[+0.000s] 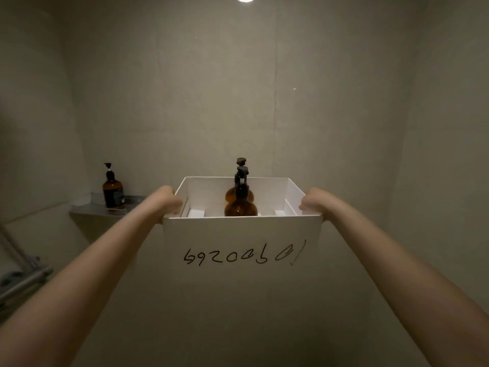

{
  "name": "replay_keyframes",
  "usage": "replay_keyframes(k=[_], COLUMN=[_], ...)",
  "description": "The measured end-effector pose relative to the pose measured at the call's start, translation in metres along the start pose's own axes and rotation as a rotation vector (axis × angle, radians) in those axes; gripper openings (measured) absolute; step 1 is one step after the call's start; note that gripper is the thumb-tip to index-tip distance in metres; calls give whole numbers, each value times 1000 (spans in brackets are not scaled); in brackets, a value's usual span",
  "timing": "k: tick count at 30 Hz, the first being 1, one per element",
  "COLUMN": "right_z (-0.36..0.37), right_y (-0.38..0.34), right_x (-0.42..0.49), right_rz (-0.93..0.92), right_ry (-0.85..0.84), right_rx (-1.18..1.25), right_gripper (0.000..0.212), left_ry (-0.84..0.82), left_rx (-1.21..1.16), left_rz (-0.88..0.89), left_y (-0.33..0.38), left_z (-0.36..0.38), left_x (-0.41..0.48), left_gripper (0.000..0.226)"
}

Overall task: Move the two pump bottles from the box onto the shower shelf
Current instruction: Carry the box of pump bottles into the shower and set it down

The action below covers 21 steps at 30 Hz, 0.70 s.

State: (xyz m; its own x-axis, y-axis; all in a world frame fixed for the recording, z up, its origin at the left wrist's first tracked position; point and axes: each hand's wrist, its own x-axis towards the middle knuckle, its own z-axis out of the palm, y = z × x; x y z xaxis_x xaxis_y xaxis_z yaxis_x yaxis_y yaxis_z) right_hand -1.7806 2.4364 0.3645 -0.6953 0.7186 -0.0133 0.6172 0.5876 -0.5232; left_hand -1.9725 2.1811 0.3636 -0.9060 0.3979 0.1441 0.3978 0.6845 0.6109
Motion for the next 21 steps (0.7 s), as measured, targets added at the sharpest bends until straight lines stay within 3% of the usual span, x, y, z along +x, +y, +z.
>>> replay_keyframes(k=[2, 5, 17, 21], right_z=[5, 17, 128, 164], right_y=[-21, -51, -191, -235], right_x=[28, 69, 191, 216], right_rz=[-50, -135, -512, -637], right_ry=[-19, -50, -347, -442], right_rx=[53, 128, 9, -4], right_gripper=[22, 34, 30, 31], left_ry=[42, 106, 349, 461], left_rx=[11, 36, -6, 30], left_rz=[-33, -78, -476, -632], left_y=[-7, -23, -116, -136], left_z=[-11, -26, -55, -60], left_x=[19, 39, 71, 65], left_gripper=[9, 8, 25, 15])
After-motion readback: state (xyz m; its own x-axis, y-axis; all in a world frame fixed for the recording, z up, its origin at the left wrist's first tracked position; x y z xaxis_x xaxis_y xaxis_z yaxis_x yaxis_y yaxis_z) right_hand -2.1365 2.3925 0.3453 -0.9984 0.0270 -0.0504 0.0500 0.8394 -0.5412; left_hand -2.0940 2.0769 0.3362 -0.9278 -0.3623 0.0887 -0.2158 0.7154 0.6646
